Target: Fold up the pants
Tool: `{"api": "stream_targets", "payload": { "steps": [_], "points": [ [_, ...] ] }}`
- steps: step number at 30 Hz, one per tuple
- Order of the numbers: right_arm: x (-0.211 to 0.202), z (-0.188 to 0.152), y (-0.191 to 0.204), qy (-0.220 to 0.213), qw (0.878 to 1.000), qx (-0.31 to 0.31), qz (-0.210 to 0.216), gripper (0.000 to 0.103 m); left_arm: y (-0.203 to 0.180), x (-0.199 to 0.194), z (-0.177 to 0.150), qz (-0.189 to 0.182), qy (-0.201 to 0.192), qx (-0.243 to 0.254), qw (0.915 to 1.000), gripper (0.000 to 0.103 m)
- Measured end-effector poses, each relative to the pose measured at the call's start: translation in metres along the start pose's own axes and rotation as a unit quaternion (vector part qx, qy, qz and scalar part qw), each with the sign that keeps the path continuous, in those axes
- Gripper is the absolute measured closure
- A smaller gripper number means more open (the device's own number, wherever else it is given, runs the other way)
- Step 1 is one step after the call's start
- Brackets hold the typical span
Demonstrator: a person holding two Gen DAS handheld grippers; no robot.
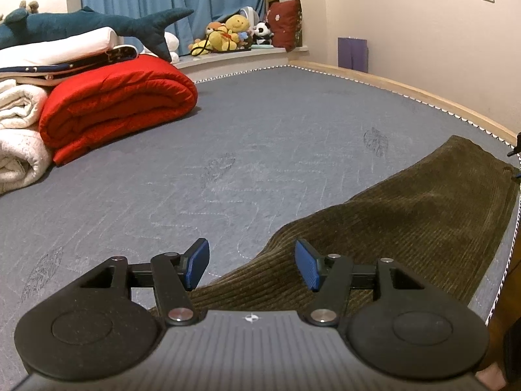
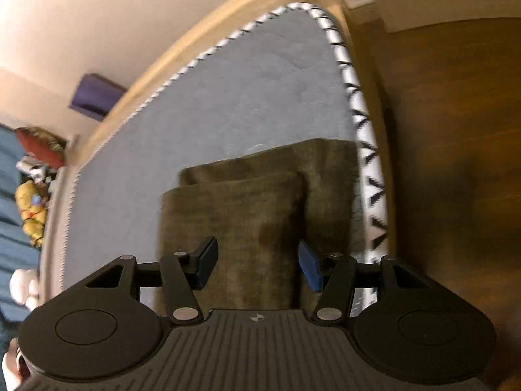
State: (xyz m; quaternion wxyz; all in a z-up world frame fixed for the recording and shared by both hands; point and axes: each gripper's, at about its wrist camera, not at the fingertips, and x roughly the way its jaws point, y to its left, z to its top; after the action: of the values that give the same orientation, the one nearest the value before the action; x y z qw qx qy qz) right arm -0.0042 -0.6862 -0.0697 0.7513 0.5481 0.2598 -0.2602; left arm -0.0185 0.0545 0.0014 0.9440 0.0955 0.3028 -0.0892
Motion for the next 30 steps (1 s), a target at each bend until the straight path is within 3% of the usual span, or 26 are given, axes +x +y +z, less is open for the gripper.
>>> {"api": "stream_targets", "payload": {
  "steps": [7, 8, 10, 13, 17, 19, 21, 23, 26, 29, 30],
  "points": [
    [0.028, 0.012, -0.003, 0.037, 0.998, -0.051, 0.001, 0.059, 0.002, 0.002, -0.001, 0.000, 0.003, -0.006, 1.0000, 0.039],
    [0.033, 0.015, -0.005, 0.040, 0.998, -0.051, 0.000, 0.062, 0.002, 0.001, -0.001, 0.000, 0.003, -0.006, 1.0000, 0.039],
    [0.037, 0.017, -0.007, 0.037, 0.997, -0.066, -0.006, 0.082, 0.002, 0.001, -0.001, 0.001, 0.002, -0.006, 1.0000, 0.039],
    [0.038, 0.020, -0.006, 0.024, 0.996, -0.086, 0.001, 0.095, 0.002, 0.000, -0.002, 0.002, 0.000, -0.006, 1.0000, 0.039],
    [-0.013, 0.010, 0.011, -0.060, 0.991, -0.115, 0.028, 0.097, 0.007, -0.002, -0.002, 0.005, -0.001, -0.011, 0.9999, 0.039],
    [-0.030, 0.008, 0.005, -0.088, 0.992, -0.091, 0.004, 0.097, 0.010, -0.003, -0.002, 0.004, -0.001, -0.015, 0.9999, 0.039],
    [-0.022, 0.011, -0.010, -0.078, 0.993, -0.067, -0.058, 0.097, 0.012, -0.003, -0.002, 0.000, 0.002, -0.018, 0.9998, 0.039],
    [-0.014, 0.015, -0.025, -0.059, 0.994, -0.033, -0.082, 0.096, 0.013, -0.002, -0.002, -0.005, 0.007, -0.022, 0.9997, 0.036],
    [-0.014, 0.018, -0.025, -0.055, 0.996, -0.035, -0.066, 0.096, 0.015, 0.000, -0.004, -0.010, 0.023, -0.023, 0.9994, 0.033],
    [-0.016, 0.016, -0.016, -0.060, 0.994, -0.061, -0.064, 0.089, 0.016, 0.004, -0.010, -0.007, 0.042, -0.022, 0.9989, 0.033],
    [-0.019, 0.014, -0.012, -0.071, 0.993, -0.066, -0.069, 0.082, 0.018, 0.005, -0.012, -0.007, 0.050, -0.023, 0.9985, 0.033]
  ]
}}
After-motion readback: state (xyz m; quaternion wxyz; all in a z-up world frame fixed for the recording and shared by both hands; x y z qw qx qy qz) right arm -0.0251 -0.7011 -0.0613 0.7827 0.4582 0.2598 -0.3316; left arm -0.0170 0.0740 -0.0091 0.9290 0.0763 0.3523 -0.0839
